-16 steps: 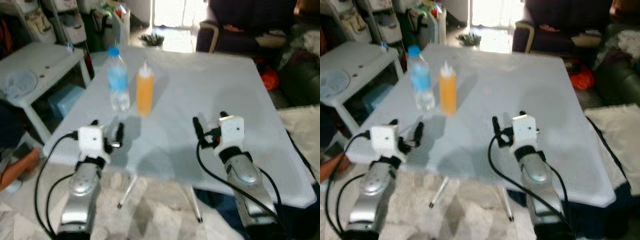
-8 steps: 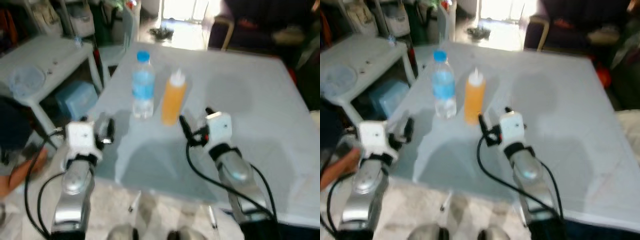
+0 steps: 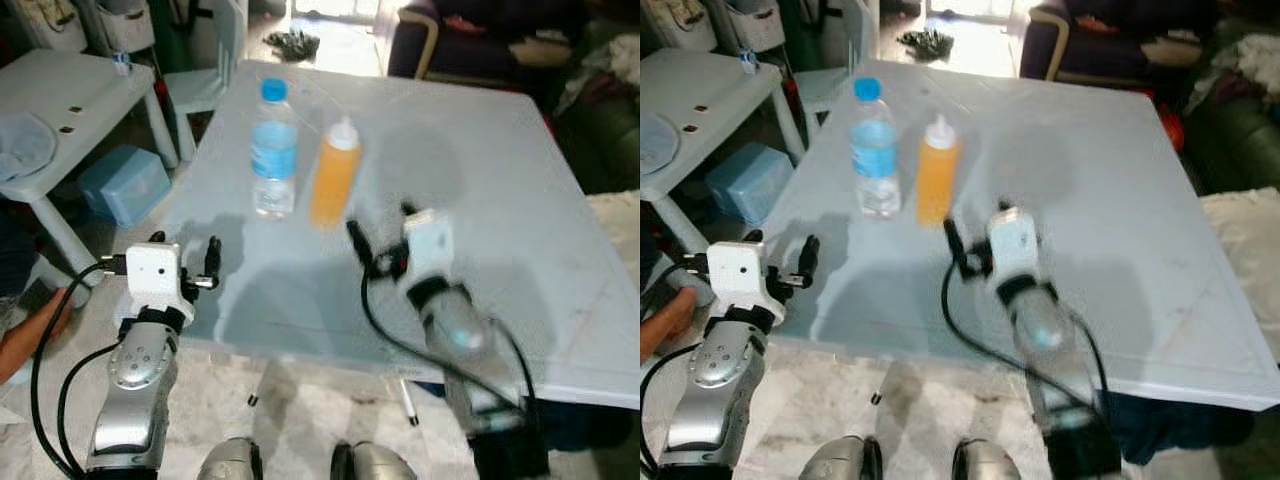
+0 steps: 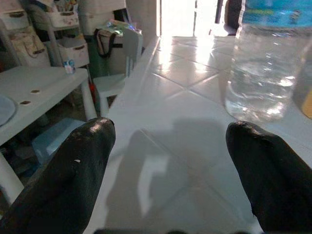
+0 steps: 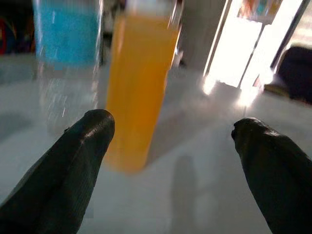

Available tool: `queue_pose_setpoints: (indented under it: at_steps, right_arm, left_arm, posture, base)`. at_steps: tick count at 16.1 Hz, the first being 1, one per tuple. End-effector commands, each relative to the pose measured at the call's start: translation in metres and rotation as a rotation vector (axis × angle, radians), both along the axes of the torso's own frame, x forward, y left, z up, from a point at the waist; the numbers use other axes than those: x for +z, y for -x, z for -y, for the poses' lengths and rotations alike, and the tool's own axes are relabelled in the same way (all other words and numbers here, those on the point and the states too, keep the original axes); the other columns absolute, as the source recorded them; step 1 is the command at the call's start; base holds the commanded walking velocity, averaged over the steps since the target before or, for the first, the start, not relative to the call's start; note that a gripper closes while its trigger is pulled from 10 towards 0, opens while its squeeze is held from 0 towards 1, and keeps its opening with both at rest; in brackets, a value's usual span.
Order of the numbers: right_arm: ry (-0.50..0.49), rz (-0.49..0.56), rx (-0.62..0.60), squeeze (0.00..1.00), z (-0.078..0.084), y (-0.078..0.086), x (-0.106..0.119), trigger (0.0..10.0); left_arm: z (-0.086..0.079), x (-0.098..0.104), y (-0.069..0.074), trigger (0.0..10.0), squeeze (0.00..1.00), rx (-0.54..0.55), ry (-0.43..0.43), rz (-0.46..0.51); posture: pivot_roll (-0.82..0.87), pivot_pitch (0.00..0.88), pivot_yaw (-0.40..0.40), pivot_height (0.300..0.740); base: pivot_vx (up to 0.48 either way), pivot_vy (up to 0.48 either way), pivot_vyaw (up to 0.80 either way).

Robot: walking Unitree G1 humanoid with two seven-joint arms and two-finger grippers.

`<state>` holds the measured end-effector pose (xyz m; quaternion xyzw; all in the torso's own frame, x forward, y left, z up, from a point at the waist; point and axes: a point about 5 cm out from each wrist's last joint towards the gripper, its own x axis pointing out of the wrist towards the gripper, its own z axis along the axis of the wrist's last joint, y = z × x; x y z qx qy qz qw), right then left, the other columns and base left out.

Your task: Restocking fridge

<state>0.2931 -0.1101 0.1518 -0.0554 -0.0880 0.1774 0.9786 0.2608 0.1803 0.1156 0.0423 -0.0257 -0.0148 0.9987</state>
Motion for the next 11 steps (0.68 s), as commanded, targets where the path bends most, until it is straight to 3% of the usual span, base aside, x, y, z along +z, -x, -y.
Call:
queue_pose_setpoints:
  at_steps: [1,4,11]
  right_arm:
    - [-0.005,0.026,-0.004,0.0,0.001,-0.006,0.006,10.0]
    - [-0.015,0.059,0.014,0.0,-0.005,-0.022,0.016,10.0]
    - [-0.025,0.09,0.087,0.0,-0.019,-0.043,0.03,10.0]
  left_arm:
    - [0.001,0.003,0.001,10.0,0.0,-0.007,-0.01,0.001]
    - [0.003,0.002,0.003,10.0,0.0,-0.017,-0.017,-0.009]
    - [0.0,0.006,0.003,10.0,0.0,-0.014,-0.042,-0.007]
  posture:
    - [0.06,0.138,-0.066,0.74]
    - [0.08,0.148,-0.066,0.74]
    - [0.1,0.15,-0.074,0.74]
  base:
    - [0.0,0.0,0.0]
    - [0.0,0.0,0.0]
    - [0.0,0.0,0.0]
